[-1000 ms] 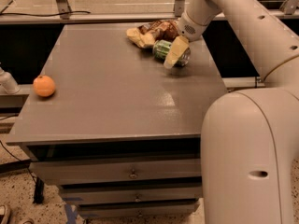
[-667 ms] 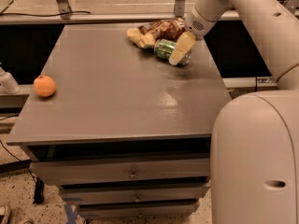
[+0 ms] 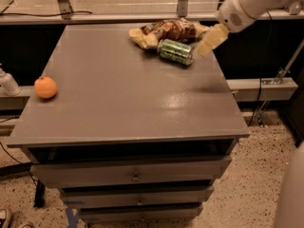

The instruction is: Move green can near brown chip bag

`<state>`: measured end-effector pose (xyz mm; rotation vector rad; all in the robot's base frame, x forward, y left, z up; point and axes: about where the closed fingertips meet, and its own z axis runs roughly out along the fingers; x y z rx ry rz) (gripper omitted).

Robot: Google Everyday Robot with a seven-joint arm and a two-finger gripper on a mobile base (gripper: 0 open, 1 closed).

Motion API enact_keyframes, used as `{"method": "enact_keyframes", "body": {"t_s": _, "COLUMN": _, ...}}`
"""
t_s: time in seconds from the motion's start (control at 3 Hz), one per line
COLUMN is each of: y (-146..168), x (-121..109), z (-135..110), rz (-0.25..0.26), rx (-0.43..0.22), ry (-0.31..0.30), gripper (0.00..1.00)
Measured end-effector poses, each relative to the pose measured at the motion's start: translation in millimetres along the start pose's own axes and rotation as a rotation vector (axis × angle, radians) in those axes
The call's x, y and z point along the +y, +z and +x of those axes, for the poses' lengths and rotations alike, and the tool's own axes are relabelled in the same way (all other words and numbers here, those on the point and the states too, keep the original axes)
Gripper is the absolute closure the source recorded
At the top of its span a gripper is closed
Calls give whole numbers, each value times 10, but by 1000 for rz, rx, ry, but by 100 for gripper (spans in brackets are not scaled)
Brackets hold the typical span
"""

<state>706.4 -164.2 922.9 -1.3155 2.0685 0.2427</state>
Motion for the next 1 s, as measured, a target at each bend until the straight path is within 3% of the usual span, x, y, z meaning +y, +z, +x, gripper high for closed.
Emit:
{"method": "enact_keyframes", "body": {"t_s": 0.67, "y": -1164, "x": 211, "z": 510, "rz": 78, "rx": -285, "ry": -29, "gripper": 0}}
{"method": "enact_keyframes", "body": {"t_s": 1.0, "y": -1456, "x": 205, "z": 819, "rz": 121, "rx": -291, "ry": -6, "gripper": 0}}
